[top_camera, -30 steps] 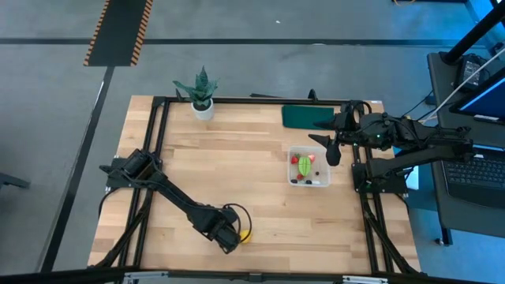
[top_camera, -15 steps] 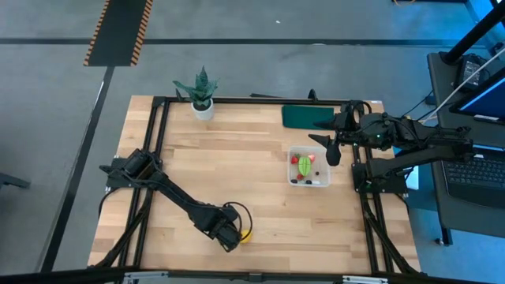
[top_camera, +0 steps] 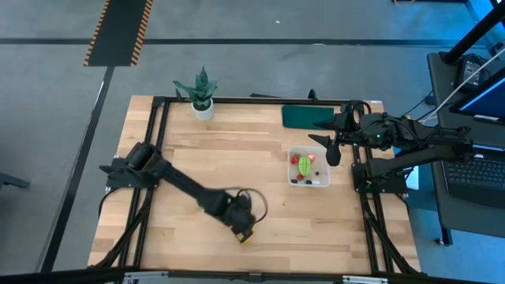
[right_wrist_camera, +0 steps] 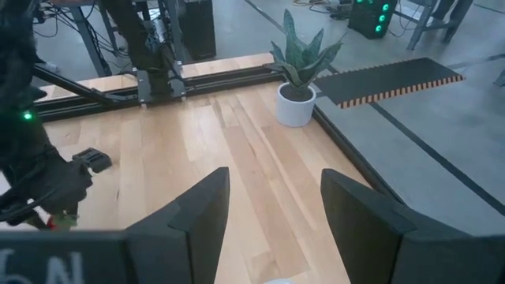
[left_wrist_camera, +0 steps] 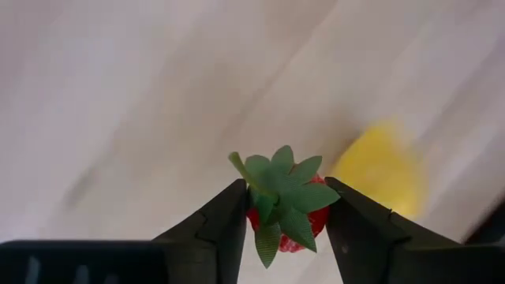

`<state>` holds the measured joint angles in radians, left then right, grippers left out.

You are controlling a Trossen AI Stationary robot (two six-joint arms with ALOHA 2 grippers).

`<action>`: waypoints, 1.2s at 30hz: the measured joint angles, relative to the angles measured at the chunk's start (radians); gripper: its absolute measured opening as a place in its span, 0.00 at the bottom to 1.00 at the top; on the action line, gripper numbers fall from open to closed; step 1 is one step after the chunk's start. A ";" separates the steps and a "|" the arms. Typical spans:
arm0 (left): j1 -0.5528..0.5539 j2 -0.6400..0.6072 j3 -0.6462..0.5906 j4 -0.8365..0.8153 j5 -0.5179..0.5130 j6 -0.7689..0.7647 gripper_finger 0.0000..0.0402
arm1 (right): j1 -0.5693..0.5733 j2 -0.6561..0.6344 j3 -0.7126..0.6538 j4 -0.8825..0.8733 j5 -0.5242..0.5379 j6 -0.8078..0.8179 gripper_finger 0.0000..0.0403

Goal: Pick and placing Produce into tupperware
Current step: Put the red strawberry into the transparent container

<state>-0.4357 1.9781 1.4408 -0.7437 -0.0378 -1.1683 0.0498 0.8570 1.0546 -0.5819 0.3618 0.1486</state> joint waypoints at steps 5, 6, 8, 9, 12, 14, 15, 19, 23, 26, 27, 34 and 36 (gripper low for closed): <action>0.124 -0.003 0.100 0.029 -0.035 0.192 0.35 | 0.000 0.000 0.000 0.004 0.000 0.000 0.51; 0.150 -0.003 0.117 0.049 -0.039 0.233 0.35 | 0.000 0.000 0.000 0.007 0.000 0.000 0.51; 0.205 -0.003 0.144 0.107 -0.039 0.310 0.34 | 0.000 0.000 0.000 0.014 0.000 0.000 0.51; 0.232 -0.003 0.159 0.130 -0.038 0.348 0.35 | 0.000 0.000 0.000 0.016 0.000 0.000 0.51; 0.310 -0.003 0.195 0.222 -0.013 0.476 0.37 | 0.000 0.000 0.000 0.018 0.000 0.004 0.51; 0.358 -0.004 0.197 0.293 0.013 0.547 0.38 | 0.000 0.000 0.000 0.018 0.000 0.007 0.51; 0.380 -0.004 0.197 0.327 0.029 0.573 0.38 | 0.000 0.000 0.000 0.018 0.000 0.013 0.51; 0.457 -0.004 0.197 0.423 0.069 0.646 0.36 | 0.000 0.000 0.000 0.018 0.000 0.027 0.51; 0.506 -0.004 0.197 0.517 0.078 0.693 0.34 | 0.000 0.000 0.000 0.018 0.001 0.027 0.51; 0.528 -0.004 0.197 0.586 0.105 0.706 0.36 | 0.000 0.000 0.000 0.018 0.002 0.027 0.51; 0.532 -0.003 0.197 0.607 0.109 0.708 0.36 | 0.000 0.000 0.000 0.018 0.002 0.027 0.51; 0.543 0.057 0.195 0.642 0.118 0.736 0.36 | 0.000 0.000 0.000 0.018 0.002 0.031 0.51; 0.540 0.090 0.196 0.695 0.133 0.735 0.35 | 0.000 0.000 0.000 0.024 0.002 0.032 0.51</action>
<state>0.1042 2.0685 1.6363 -0.0489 0.0948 -0.4329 0.0498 0.8566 1.0546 -0.5580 0.3641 0.1810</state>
